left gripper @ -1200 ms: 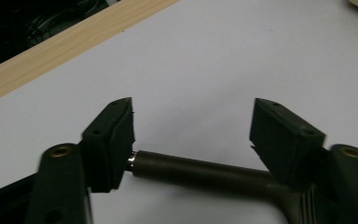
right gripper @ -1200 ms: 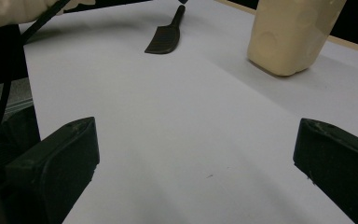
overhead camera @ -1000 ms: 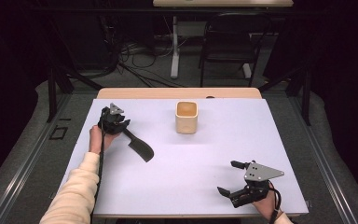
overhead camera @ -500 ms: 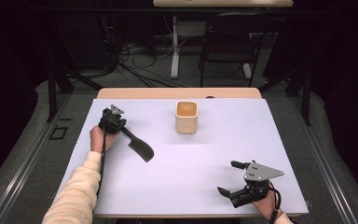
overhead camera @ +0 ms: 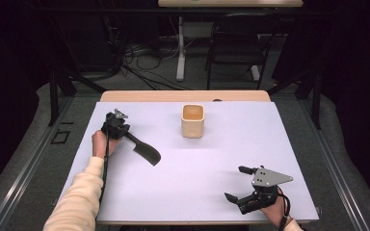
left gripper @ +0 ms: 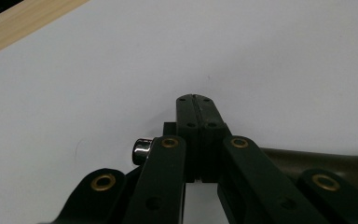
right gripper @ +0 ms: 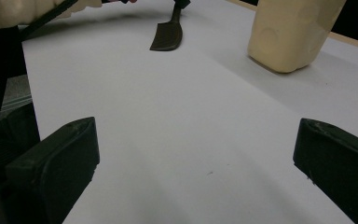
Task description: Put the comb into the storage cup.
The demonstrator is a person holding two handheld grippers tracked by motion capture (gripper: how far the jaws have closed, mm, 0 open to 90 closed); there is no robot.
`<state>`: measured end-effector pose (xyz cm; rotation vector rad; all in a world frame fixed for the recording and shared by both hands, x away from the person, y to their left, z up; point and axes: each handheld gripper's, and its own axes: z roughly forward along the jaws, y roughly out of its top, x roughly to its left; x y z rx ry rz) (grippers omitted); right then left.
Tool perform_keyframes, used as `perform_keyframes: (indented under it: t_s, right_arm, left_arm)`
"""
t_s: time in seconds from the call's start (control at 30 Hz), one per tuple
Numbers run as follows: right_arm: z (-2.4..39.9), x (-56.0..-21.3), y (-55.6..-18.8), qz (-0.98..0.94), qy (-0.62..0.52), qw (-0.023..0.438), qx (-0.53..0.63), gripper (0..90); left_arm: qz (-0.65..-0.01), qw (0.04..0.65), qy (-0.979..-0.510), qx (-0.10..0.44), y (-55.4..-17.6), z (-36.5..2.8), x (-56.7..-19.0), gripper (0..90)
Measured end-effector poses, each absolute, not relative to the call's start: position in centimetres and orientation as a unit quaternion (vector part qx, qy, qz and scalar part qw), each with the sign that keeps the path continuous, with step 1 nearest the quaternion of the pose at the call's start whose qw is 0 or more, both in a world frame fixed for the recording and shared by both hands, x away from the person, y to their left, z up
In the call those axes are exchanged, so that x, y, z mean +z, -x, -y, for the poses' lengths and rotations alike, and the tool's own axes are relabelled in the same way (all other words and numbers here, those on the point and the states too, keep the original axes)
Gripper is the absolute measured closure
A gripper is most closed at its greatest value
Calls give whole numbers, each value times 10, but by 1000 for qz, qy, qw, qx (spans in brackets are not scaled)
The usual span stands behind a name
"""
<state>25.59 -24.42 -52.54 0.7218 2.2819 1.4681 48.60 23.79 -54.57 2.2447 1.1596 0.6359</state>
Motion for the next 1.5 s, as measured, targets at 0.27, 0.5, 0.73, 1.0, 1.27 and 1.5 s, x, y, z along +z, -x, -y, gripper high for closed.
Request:
perform_keyframes:
  t_s: [0.27, 0.5, 0.73, 1.0, 1.27, 1.5]
  right_arm:
    - [244, -526, -257, -803, -253, 164, 515, 0]
    - [243, -525, -256, -803, -254, 165, 514, 0]
    - [244, -526, -256, -802, -253, 163, 516, 0]
    - [243, -526, -257, -801, -254, 163, 517, 0]
    - [244, -525, -256, -802, -254, 163, 516, 0]
    - [243, -525, -256, -801, -254, 163, 516, 0]
  left_arm:
    - [-428, 259, -834, 232, -482, -238, -546, 900]
    - [-429, 250, -837, 230, -479, -239, -547, 900]
    - [-428, 242, -841, 224, -474, -240, -548, 900]
    - [-430, 245, -841, 220, -469, -242, -546, 900]
    - [-428, 238, -846, 213, -465, -243, -545, 900]
    - [-430, 226, -849, 205, -463, -243, -545, 900]
